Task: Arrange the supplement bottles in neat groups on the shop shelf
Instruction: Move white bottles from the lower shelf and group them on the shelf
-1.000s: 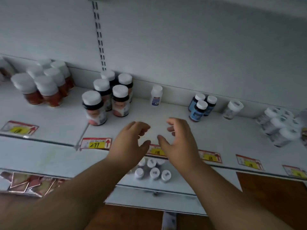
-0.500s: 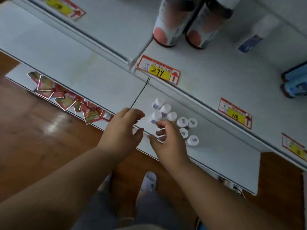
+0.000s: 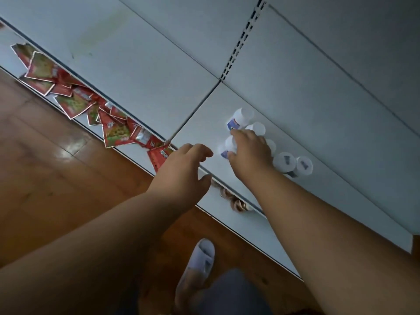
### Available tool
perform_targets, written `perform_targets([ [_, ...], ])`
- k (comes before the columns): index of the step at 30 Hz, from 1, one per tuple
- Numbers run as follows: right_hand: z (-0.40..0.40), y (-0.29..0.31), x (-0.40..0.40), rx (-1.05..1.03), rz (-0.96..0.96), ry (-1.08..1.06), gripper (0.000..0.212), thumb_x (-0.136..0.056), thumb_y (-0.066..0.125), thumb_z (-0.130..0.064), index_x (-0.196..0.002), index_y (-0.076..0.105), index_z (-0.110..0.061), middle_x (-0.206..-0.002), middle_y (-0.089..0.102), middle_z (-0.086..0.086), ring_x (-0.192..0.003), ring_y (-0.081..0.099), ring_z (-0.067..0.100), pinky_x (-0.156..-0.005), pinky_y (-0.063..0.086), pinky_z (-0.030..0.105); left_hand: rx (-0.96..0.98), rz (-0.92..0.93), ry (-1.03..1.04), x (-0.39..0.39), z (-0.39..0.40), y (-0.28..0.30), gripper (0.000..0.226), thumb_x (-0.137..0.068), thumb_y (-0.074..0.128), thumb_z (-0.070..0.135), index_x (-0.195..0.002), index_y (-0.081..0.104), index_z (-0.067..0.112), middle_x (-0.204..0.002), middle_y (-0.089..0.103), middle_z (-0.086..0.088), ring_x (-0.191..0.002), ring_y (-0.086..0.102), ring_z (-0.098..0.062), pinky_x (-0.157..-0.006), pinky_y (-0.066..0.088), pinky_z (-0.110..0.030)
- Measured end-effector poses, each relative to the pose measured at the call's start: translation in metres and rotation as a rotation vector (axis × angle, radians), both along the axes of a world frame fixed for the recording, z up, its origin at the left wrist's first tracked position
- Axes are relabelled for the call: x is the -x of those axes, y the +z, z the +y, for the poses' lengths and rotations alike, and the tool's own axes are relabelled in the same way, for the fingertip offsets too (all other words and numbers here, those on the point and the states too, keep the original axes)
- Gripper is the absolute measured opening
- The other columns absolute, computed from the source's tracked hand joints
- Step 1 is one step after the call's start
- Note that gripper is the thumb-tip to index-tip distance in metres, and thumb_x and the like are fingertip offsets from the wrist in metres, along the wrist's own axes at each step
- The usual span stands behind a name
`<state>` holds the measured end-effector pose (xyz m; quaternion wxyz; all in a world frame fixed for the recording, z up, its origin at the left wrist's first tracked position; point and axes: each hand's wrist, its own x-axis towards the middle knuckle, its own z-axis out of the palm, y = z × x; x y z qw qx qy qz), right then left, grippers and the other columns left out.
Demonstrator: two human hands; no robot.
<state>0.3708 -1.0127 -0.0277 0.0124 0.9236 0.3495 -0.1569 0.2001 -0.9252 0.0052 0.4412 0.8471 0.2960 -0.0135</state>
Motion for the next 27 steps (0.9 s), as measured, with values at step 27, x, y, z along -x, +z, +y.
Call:
perform_targets([
  [27,-0.025,0.38,0.171,-1.117,0.633,-0.404,0.014,-0.1,0.052,-0.037,-0.112,0.058,-0.039,-0.106,0.068,-0.007,-0.091,0.069,0.006,-0.072,0.056,0.022,1.02,-0.297,0.081,0.092,0.038,0.35,0.037,-0.077,0.073,0.009,-0.109,0.055,0.004,-0.104,0.067,-0.026,-0.087,0.065,-0.037,-0.072,0.055,-0.041],
])
